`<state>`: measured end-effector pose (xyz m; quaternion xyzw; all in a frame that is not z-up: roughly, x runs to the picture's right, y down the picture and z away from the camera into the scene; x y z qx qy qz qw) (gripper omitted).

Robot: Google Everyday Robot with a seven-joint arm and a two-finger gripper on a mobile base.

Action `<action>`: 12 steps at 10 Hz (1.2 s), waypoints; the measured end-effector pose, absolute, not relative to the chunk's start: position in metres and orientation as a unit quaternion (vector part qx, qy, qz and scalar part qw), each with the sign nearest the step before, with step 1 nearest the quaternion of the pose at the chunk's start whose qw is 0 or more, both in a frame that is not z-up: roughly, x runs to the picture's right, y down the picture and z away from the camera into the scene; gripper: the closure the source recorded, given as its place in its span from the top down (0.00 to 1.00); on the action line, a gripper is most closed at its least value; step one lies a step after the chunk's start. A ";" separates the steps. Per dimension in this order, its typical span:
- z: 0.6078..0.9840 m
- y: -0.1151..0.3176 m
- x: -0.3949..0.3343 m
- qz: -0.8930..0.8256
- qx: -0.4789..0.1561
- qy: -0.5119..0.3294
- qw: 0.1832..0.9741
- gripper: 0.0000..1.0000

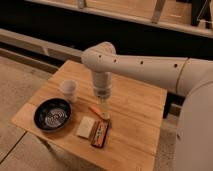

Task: Place the pepper on the white sponge

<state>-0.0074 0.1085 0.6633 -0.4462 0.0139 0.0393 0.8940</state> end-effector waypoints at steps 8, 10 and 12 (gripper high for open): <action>0.724 0.141 -0.035 0.007 -0.487 -0.046 0.872 0.65; 0.737 0.138 -0.037 0.001 -0.490 -0.044 0.871 0.65; 0.753 0.129 -0.041 -0.014 -0.490 -0.037 0.871 0.65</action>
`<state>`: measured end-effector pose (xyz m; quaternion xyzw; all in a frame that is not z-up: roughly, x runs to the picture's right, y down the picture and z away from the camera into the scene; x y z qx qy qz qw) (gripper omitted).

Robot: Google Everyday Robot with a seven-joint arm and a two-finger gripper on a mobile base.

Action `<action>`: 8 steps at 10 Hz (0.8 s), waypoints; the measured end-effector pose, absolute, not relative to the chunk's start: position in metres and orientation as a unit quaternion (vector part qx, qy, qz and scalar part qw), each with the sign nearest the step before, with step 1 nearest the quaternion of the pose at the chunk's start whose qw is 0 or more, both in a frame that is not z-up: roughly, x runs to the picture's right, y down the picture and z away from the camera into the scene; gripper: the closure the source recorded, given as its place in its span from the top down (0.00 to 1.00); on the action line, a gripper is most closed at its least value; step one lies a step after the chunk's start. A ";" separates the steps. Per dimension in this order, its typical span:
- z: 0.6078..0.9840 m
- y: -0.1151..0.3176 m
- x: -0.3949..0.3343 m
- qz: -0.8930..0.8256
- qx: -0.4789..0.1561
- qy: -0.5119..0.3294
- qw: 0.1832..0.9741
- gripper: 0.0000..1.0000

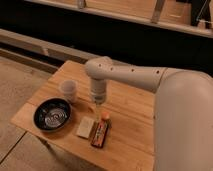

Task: Place the pepper on the white sponge

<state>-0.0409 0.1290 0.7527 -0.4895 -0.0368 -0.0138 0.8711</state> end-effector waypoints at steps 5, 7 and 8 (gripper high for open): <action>0.761 0.090 -0.059 -0.054 -0.459 -0.040 0.886 0.65; 0.763 0.085 -0.053 -0.052 -0.456 -0.032 0.888 0.65; 0.763 0.085 -0.053 -0.052 -0.456 -0.032 0.888 0.65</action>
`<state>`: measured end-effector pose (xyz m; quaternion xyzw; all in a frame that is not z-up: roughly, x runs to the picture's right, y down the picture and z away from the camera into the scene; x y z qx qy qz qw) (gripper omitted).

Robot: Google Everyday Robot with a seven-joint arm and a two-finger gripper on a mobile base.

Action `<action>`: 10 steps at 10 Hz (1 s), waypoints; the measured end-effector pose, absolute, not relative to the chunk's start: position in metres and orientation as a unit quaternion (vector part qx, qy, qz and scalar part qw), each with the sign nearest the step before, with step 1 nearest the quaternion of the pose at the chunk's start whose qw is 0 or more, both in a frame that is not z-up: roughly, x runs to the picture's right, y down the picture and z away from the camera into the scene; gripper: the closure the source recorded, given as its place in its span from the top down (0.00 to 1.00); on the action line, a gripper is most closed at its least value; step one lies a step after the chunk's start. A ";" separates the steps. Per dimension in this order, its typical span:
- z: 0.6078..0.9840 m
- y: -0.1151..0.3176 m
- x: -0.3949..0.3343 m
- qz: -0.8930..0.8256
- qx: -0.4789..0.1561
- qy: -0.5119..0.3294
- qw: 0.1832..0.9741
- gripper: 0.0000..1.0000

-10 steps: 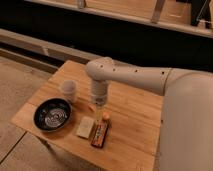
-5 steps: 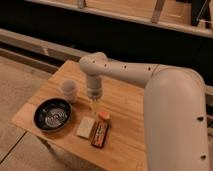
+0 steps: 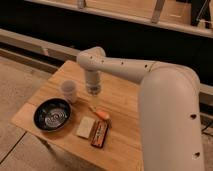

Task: Place the pepper on the white sponge

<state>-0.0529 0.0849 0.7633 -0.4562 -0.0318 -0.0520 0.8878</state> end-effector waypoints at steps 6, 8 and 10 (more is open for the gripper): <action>0.763 0.066 -0.062 -0.061 -0.414 -0.053 0.907 0.65; 0.768 0.050 -0.070 -0.070 -0.362 -0.110 0.923 0.65; 0.766 0.047 -0.067 -0.071 -0.336 -0.139 0.929 0.65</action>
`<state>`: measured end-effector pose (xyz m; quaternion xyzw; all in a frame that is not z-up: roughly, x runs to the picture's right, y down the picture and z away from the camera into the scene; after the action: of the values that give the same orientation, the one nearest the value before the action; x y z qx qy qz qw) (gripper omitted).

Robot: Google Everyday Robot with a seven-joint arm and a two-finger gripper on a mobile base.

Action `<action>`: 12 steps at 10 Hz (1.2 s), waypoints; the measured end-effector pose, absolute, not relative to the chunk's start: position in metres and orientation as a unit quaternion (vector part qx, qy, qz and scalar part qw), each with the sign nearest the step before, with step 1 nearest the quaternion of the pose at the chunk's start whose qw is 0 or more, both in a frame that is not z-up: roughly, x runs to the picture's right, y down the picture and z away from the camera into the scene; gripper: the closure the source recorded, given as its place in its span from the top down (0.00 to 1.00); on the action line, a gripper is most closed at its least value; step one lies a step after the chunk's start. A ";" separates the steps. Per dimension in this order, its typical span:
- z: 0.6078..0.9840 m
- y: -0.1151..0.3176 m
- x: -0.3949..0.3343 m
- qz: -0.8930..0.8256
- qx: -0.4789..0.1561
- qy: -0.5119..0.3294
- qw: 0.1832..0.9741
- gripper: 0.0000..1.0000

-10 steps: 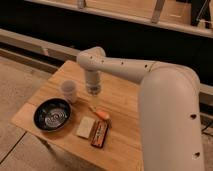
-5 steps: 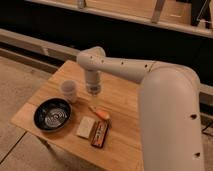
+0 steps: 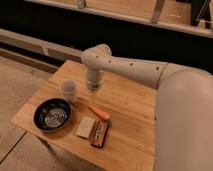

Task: Place the pepper on the white sponge

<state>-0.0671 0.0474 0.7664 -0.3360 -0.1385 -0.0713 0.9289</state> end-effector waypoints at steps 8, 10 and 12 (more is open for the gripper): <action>0.754 0.088 -0.041 -0.078 -0.336 -0.143 0.928 0.65; 0.761 0.098 -0.047 -0.082 -0.345 -0.141 0.924 0.65; 0.772 0.105 -0.047 -0.078 -0.355 -0.140 0.921 0.65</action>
<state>-0.0473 0.1049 0.7717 -0.3552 -0.1400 -0.0777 0.9210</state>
